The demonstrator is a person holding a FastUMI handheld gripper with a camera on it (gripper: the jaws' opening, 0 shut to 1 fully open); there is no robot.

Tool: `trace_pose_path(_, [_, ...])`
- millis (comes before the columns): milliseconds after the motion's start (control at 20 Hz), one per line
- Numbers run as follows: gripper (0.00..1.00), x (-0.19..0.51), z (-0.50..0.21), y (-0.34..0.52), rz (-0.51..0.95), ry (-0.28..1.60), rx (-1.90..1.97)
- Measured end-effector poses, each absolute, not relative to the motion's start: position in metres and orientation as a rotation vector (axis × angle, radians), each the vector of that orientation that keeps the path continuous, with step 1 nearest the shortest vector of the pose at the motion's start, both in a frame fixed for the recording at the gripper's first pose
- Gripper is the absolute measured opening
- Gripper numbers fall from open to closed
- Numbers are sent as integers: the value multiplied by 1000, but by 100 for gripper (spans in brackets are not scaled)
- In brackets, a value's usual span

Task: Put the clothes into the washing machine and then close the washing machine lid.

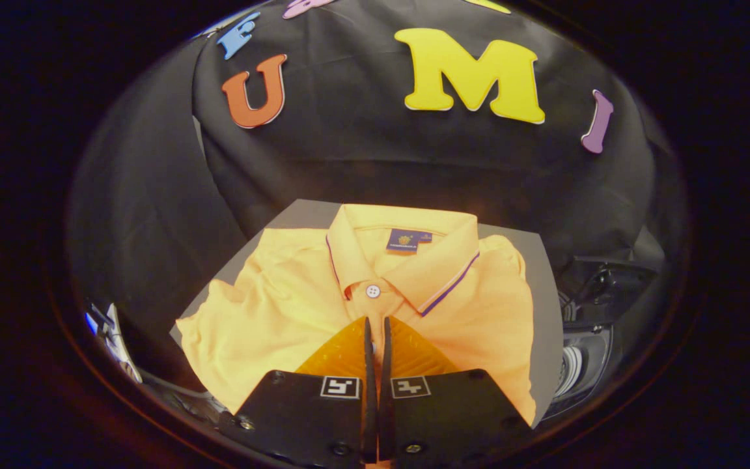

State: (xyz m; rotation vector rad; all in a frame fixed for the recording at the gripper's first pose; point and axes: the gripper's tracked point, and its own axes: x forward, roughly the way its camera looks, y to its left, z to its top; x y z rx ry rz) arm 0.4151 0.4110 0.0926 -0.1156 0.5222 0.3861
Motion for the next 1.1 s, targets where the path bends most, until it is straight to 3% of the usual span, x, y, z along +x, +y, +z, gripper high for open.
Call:
trace_pose_path(500, [4, 345, 186, 368, 444, 253, -64])
trace_pose_path(1100, [4, 281, 329, 243, 328, -70, 24])
